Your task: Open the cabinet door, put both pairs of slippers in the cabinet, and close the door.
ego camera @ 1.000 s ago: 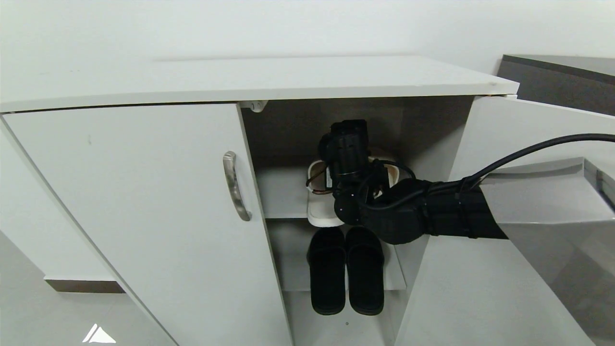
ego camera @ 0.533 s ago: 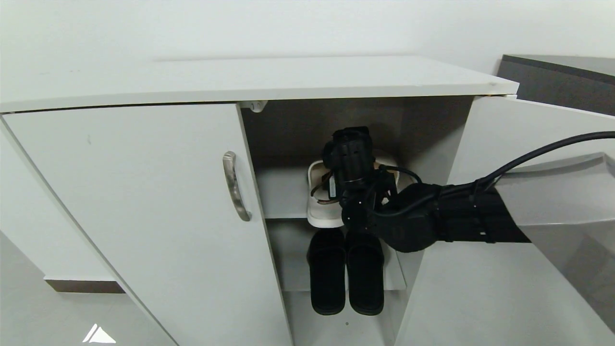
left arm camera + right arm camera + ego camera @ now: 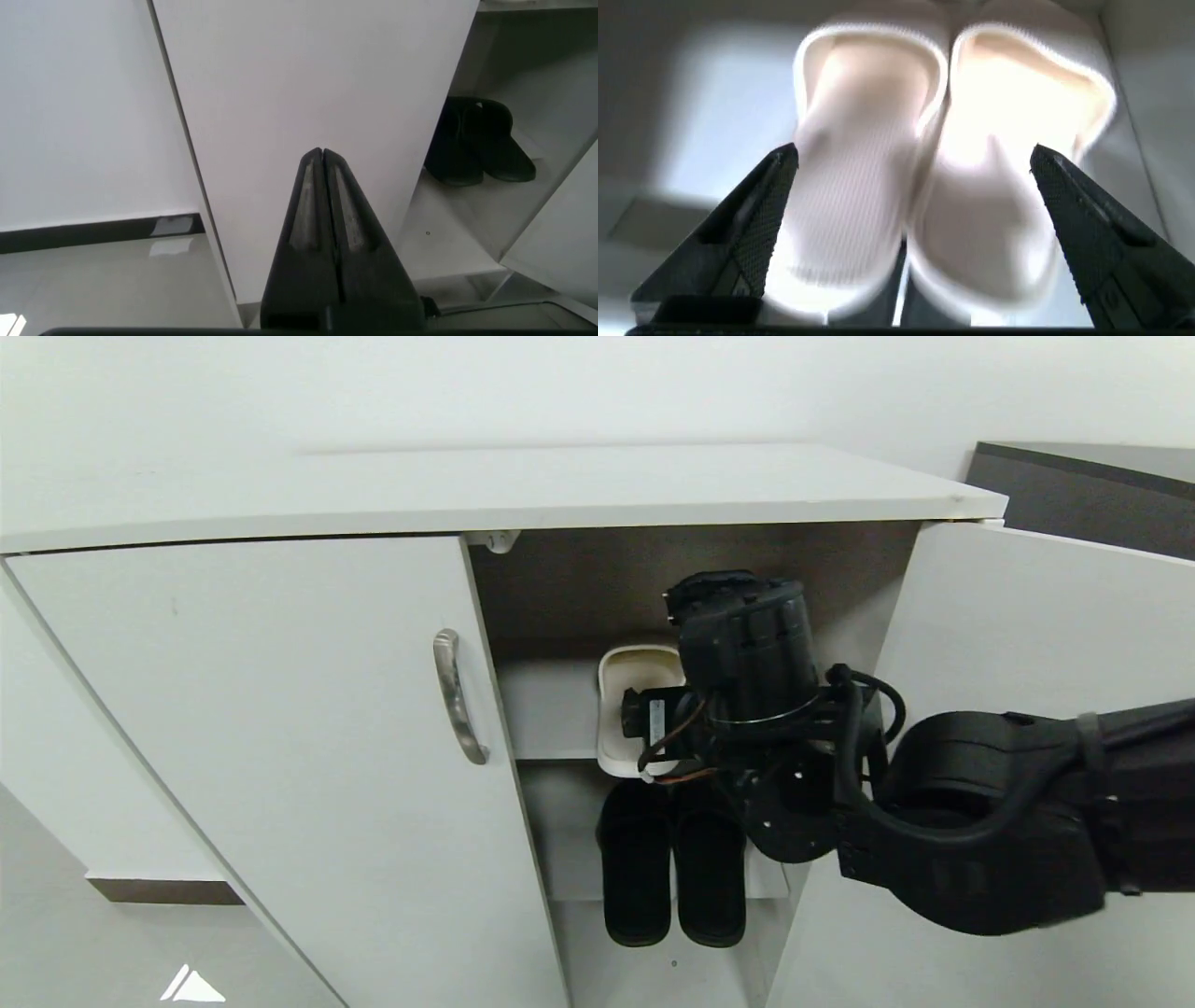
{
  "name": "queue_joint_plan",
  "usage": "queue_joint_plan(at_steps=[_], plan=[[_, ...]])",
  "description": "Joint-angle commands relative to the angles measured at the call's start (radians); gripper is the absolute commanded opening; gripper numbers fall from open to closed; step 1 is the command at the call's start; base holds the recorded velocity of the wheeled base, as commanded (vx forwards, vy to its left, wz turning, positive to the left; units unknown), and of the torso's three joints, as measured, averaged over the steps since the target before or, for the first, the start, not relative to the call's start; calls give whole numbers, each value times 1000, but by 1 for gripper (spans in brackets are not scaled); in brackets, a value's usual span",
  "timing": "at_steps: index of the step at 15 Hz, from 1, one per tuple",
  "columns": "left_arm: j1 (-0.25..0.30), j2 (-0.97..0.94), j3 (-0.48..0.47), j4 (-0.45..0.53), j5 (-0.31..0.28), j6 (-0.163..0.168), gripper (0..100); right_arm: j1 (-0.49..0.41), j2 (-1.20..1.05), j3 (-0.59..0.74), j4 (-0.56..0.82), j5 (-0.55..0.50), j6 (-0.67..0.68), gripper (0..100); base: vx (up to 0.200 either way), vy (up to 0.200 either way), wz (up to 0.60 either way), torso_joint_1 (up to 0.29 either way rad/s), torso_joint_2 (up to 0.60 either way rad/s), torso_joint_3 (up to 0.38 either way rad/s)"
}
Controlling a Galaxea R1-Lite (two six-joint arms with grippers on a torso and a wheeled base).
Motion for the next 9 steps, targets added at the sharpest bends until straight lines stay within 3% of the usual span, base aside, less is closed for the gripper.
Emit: queue_joint_plan(at_steps=[1,4,9], plan=[[0,0,0,0,0,0,0,25,-89,62,-1,13,3,0,-200,0,0,2,-2,-2],[0,1,0,0,0,0,0,38,-144,106,-2,67,18,0,-200,0,0,-1,4,4],[0,0,0,0,0,0,0,81,-247,290,-54,190,47,0,-200,0,0,2,3,3]])
